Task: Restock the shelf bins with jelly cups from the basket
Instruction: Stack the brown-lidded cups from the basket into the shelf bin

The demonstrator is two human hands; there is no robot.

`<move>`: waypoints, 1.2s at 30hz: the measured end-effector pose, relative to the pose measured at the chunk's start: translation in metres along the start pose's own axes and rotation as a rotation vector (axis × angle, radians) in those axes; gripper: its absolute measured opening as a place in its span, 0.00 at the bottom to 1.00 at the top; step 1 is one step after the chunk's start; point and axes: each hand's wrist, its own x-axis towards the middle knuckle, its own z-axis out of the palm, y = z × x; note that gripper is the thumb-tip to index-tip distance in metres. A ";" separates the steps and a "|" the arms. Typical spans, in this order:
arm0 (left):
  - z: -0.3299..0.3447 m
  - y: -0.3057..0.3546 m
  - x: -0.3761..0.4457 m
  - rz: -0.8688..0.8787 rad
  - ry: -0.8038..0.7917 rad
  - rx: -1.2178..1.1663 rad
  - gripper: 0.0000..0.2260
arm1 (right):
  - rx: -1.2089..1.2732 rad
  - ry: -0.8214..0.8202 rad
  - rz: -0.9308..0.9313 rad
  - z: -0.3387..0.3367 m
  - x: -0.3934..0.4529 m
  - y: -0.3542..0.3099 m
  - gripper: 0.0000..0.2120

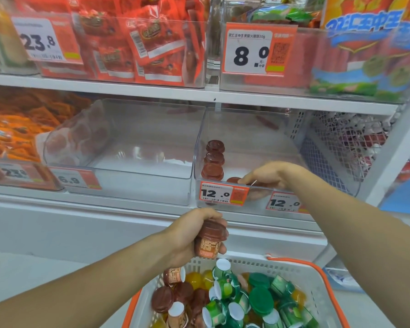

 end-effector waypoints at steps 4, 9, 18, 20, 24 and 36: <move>0.001 0.004 -0.002 0.055 0.001 -0.100 0.09 | -0.211 -0.047 0.030 0.002 -0.011 -0.004 0.08; 0.002 0.009 -0.009 0.087 -0.010 -0.257 0.14 | -0.440 0.299 -0.077 -0.005 -0.025 -0.008 0.21; 0.014 0.019 -0.017 0.261 0.031 -0.305 0.12 | -0.118 0.133 -0.425 0.057 -0.114 0.004 0.21; 0.019 0.021 -0.020 0.299 0.022 -0.294 0.15 | 0.000 0.111 -0.400 0.065 -0.113 0.008 0.19; 0.023 0.026 -0.025 0.355 0.064 -0.349 0.12 | 0.242 0.083 -0.375 0.061 -0.112 0.008 0.13; 0.000 0.007 -0.010 0.790 0.274 0.955 0.25 | 0.383 0.380 -0.201 -0.009 -0.023 -0.024 0.09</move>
